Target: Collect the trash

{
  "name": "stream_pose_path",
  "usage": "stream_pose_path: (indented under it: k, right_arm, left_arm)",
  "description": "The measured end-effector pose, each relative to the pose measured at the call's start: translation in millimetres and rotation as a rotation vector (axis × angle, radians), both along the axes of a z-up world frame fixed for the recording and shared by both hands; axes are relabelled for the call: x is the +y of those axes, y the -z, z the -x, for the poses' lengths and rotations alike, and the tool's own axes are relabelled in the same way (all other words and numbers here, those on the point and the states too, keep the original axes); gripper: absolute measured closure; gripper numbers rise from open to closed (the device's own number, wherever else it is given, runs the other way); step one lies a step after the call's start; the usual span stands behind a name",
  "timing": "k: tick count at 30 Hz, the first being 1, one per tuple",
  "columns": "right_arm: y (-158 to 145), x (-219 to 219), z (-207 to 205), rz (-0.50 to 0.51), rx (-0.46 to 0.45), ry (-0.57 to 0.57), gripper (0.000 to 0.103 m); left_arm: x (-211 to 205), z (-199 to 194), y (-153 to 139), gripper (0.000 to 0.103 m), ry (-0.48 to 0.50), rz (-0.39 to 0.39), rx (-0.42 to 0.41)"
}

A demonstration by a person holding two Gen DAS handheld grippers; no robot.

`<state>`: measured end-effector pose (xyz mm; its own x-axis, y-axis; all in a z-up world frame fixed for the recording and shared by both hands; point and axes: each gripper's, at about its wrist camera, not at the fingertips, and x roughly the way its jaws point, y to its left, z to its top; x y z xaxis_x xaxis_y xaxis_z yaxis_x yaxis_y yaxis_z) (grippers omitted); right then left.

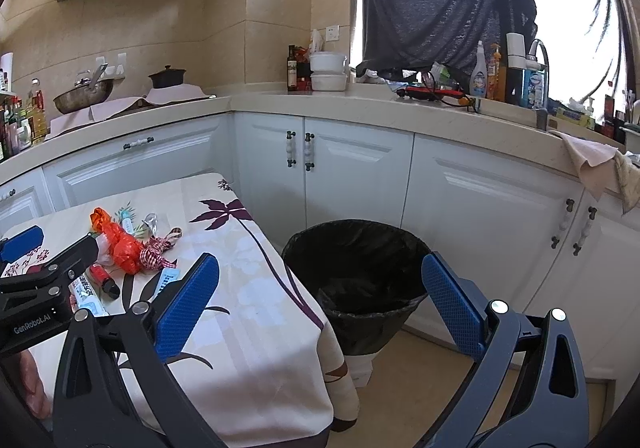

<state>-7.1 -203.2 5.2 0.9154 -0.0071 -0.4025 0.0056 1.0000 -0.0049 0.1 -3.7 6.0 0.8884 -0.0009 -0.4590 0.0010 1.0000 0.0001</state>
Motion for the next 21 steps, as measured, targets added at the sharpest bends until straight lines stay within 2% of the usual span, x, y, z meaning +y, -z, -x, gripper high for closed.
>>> stream_pose_path:
  k: [21]
  right_arm:
    - [0.0,0.8,0.3,0.0,-0.005,-0.001,0.004]
  left_arm:
    - [2.2,1.4,5.9,0.007,-0.005,0.007,-0.002]
